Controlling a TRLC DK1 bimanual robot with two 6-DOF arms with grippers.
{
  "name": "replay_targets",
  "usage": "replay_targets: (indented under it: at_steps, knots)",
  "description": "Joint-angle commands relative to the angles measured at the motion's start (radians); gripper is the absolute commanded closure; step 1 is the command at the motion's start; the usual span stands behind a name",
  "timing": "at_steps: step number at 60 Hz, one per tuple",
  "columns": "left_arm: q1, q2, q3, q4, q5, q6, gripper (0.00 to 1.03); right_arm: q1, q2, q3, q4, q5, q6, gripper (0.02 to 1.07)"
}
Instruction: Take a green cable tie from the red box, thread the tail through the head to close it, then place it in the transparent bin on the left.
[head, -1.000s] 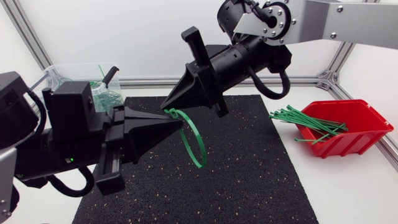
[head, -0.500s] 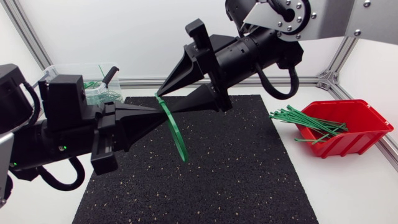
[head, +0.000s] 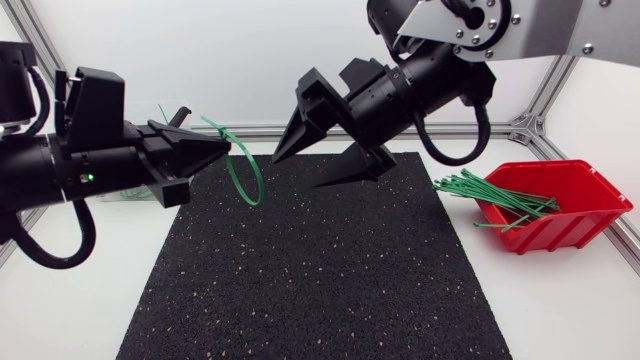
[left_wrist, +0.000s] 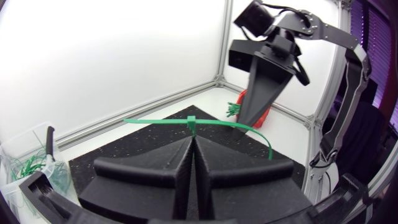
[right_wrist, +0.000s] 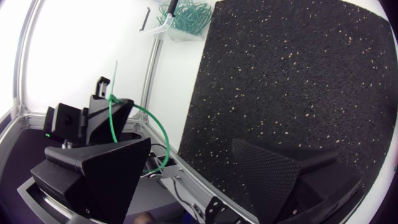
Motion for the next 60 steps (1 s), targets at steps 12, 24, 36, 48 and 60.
replay_targets:
  at_steps: [12, 24, 36, 48, 60]
  knots:
    - [0.282, 0.154, 0.201, -0.114, -0.032, 0.182, 1.00, 0.062, -0.052, -0.014, -0.043, 0.279, -0.071, 0.08]
    - [0.403, 0.266, 0.302, -0.017, -0.199, 0.279, 1.00, 0.103, -0.094, -0.036, -0.042, 0.437, -0.086, 0.08]
    - [0.485, 0.433, 0.456, 0.078, -0.346, 0.303, 1.00, 0.119, -0.129, -0.066, -0.033, 0.543, -0.098, 0.08]
    - [0.518, 0.623, 0.610, 0.088, -0.496, 0.323, 1.00, 0.131, -0.163, -0.108, -0.030, 0.599, -0.103, 0.08]
    - [0.537, 0.811, 0.713, 0.055, -0.588, 0.362, 0.73, 0.137, -0.198, -0.141, -0.030, 0.617, -0.107, 0.08]
